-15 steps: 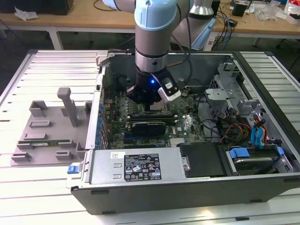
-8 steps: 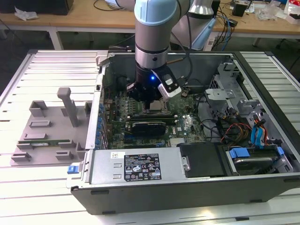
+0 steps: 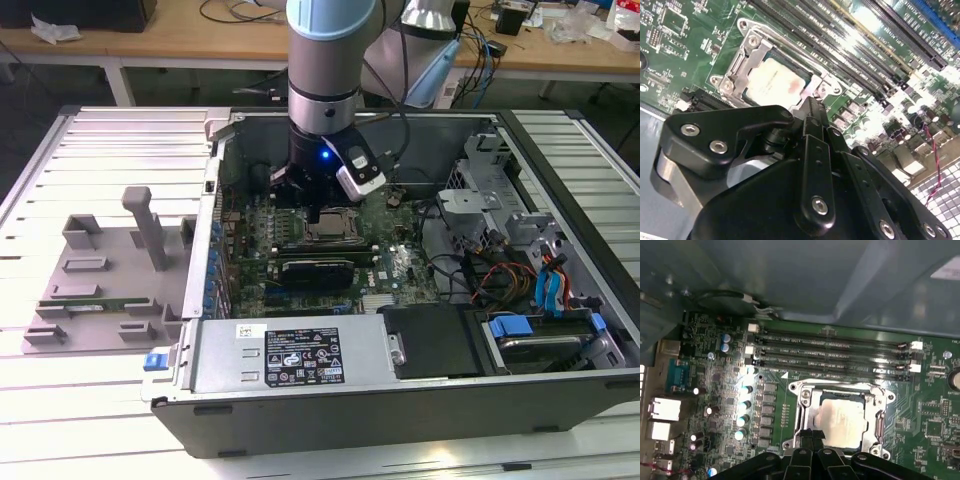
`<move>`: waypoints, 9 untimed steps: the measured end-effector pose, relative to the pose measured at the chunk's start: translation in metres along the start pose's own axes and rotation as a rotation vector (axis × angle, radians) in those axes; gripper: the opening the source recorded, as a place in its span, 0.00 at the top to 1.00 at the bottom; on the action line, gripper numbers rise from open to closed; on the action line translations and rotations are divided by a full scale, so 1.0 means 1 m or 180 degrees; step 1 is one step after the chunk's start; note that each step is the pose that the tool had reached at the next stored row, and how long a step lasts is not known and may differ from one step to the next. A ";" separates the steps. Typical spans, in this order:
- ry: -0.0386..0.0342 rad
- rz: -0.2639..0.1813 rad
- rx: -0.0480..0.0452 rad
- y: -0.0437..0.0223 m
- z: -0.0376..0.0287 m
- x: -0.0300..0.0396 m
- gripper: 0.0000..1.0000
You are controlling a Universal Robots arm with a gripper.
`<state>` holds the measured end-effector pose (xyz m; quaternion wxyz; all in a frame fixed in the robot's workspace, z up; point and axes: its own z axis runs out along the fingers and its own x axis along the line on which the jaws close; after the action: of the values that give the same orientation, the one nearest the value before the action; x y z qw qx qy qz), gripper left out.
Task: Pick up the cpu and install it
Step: 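Install the second cpu locking lever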
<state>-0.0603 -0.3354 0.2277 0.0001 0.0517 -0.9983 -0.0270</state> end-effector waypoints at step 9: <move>0.0035 0.0002 0.0002 -0.0008 -0.0021 -0.0217 0.89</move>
<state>-0.0387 -0.3340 0.2299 0.0056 0.0515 -0.9983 -0.0264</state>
